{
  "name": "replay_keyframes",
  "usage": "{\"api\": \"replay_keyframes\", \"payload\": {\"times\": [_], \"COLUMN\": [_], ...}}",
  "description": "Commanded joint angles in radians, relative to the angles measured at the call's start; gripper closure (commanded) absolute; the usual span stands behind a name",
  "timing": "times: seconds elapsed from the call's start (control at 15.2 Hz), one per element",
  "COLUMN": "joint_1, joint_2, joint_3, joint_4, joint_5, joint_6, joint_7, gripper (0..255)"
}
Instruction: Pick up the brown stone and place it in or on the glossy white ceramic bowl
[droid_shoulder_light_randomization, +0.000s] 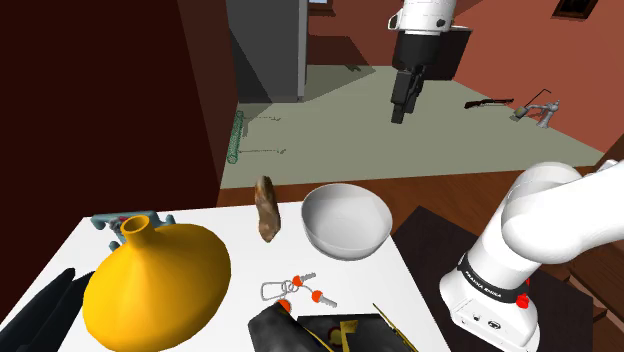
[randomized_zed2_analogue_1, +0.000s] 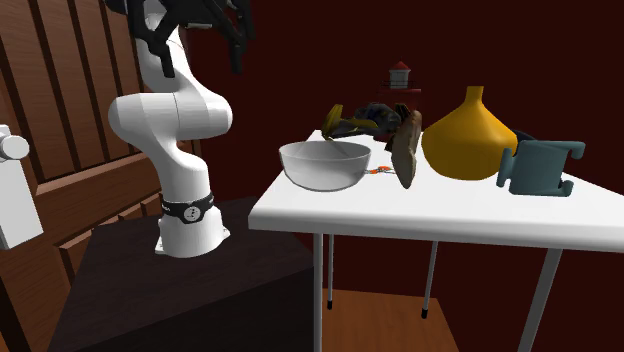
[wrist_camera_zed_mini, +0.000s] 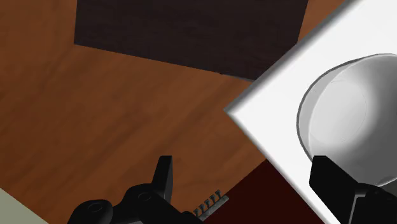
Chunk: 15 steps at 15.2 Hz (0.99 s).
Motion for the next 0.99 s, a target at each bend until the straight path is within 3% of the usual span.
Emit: {"api": "replay_keyframes", "payload": {"times": [0.0, 0.46, 0.92], "joint_1": [0.0, 0.06, 0.1], "joint_2": [0.0, 0.133, 0.312], "joint_3": [0.0, 0.156, 0.306], "joint_4": [0.0, 0.077, 0.206], "joint_5": [0.0, 0.063, 0.076], "joint_6": [0.0, 0.063, 0.116], "joint_7": [0.0, 0.135, 0.275], "gripper": [0, 0, 0]}}
